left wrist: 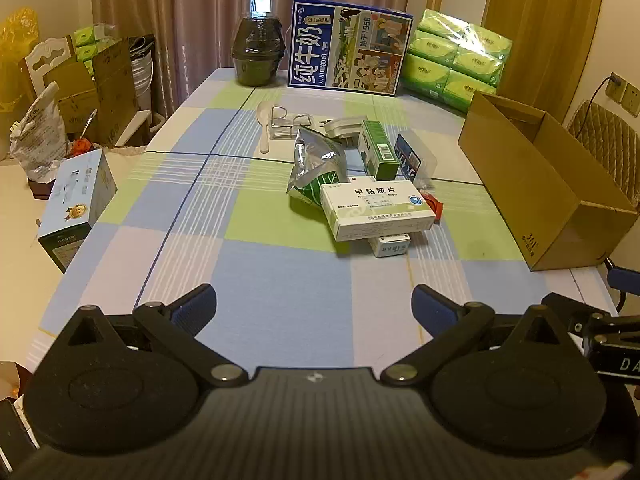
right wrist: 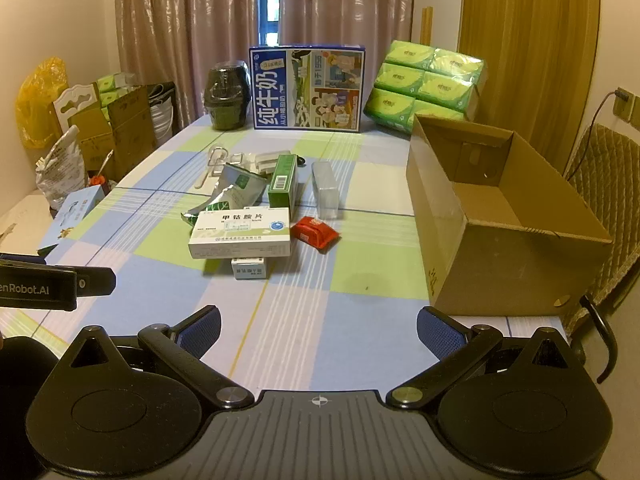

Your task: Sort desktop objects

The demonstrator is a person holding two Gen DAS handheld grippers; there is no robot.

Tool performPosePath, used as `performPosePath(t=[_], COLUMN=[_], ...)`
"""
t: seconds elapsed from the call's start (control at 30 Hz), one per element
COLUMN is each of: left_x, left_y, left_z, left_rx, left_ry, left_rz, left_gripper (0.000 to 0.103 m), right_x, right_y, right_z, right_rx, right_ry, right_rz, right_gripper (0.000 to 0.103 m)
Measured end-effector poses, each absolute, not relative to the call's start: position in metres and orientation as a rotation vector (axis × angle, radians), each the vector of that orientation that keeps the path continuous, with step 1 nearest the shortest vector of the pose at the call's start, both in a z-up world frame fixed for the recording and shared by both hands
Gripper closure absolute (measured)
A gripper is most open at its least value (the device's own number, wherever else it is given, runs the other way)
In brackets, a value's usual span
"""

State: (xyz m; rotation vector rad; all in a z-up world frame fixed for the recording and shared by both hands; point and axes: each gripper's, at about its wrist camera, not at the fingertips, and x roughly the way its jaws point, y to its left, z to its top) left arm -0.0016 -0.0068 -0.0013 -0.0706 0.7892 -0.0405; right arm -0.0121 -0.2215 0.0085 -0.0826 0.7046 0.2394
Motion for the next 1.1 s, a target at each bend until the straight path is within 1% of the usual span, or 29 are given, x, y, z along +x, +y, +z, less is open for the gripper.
performPosePath(t=[1.1], left_x=[-0.0022], left_y=[-0.0083], left_z=[-0.0031], left_rx=[-0.067], left_ry=[0.788], left_rz=[-0.041], left_gripper=[0.001], right_x=[-0.0122], right_y=[-0.2215], right_z=[0.0059], right_rx=[-0.089], right_ry=[0.704], right_rz=[0.248], right_gripper=[0.002])
